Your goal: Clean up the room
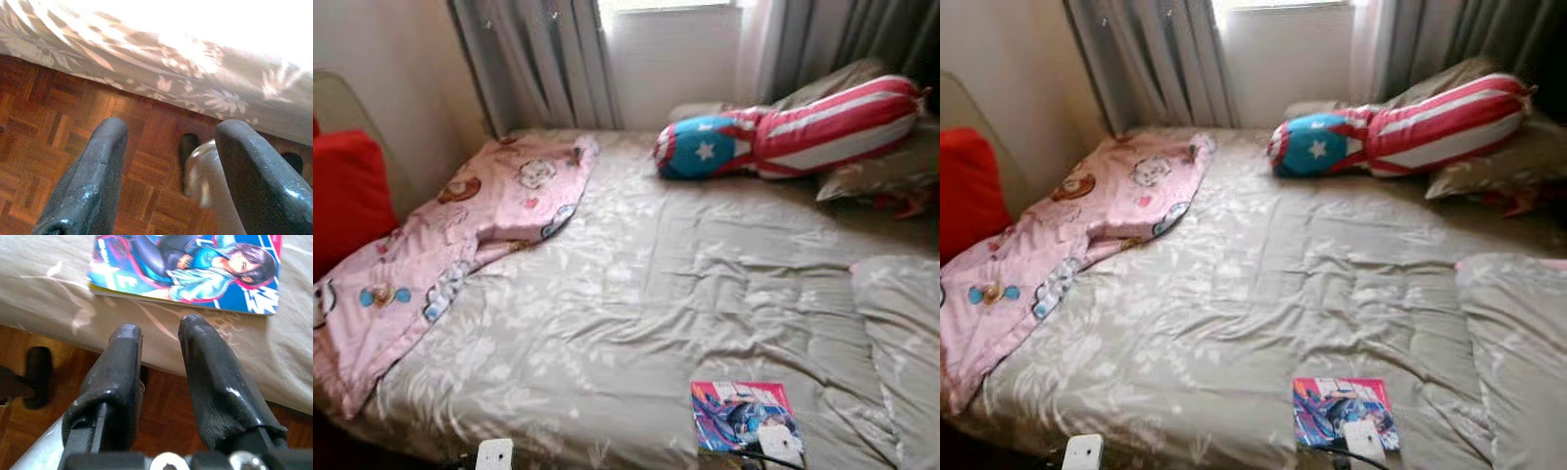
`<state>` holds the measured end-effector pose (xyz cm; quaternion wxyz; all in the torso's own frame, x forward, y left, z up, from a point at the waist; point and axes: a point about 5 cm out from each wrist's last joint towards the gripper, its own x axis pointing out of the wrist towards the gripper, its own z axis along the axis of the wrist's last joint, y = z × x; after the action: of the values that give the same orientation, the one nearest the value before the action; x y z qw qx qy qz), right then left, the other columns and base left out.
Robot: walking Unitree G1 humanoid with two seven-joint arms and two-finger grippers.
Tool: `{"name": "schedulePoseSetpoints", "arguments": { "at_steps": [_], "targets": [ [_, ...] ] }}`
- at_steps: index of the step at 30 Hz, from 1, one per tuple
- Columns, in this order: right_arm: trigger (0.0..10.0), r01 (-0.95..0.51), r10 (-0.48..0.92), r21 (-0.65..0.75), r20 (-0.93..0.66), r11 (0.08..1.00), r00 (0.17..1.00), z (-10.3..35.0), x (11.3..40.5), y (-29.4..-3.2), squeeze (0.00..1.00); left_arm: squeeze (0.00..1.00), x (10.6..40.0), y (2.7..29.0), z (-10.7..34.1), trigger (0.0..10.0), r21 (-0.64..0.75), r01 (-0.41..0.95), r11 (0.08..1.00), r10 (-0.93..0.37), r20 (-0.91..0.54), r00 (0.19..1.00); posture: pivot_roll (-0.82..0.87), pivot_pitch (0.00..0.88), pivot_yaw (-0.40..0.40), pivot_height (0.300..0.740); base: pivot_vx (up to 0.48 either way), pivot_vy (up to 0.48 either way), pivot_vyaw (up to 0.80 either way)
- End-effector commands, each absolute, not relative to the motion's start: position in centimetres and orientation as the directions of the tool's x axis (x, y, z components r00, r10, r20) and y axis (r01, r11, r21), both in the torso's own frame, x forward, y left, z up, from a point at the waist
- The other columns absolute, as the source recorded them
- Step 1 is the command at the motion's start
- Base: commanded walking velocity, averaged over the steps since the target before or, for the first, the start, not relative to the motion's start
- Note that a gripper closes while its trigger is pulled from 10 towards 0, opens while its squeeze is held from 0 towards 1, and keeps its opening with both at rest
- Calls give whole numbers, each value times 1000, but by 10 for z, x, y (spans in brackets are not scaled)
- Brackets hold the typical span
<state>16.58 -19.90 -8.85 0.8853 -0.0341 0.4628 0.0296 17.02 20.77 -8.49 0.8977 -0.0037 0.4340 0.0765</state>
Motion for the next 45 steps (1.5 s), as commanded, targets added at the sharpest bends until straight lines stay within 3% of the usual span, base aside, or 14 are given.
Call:
{"name": "schedulePoseSetpoints", "arguments": {
  "at_steps": [1, 45],
  "targets": [
    [10000, -95, 55, -1, -810, 995, 584, -88, 172, -186, 0, 0, 162, 217, -87, 10000, 83, -154, 985, 159, -794, 587, -116, 0, 37, 740, 0, 356, 0],
    [10000, -92, 64, 12, -805, 996, 590, -88, 175, -172, 0, 0, 164, 217, -86, 10000, 75, -174, 982, 165, -790, 591, -105, 0, 29, 740, 0, 361, 0]
  ]
}}
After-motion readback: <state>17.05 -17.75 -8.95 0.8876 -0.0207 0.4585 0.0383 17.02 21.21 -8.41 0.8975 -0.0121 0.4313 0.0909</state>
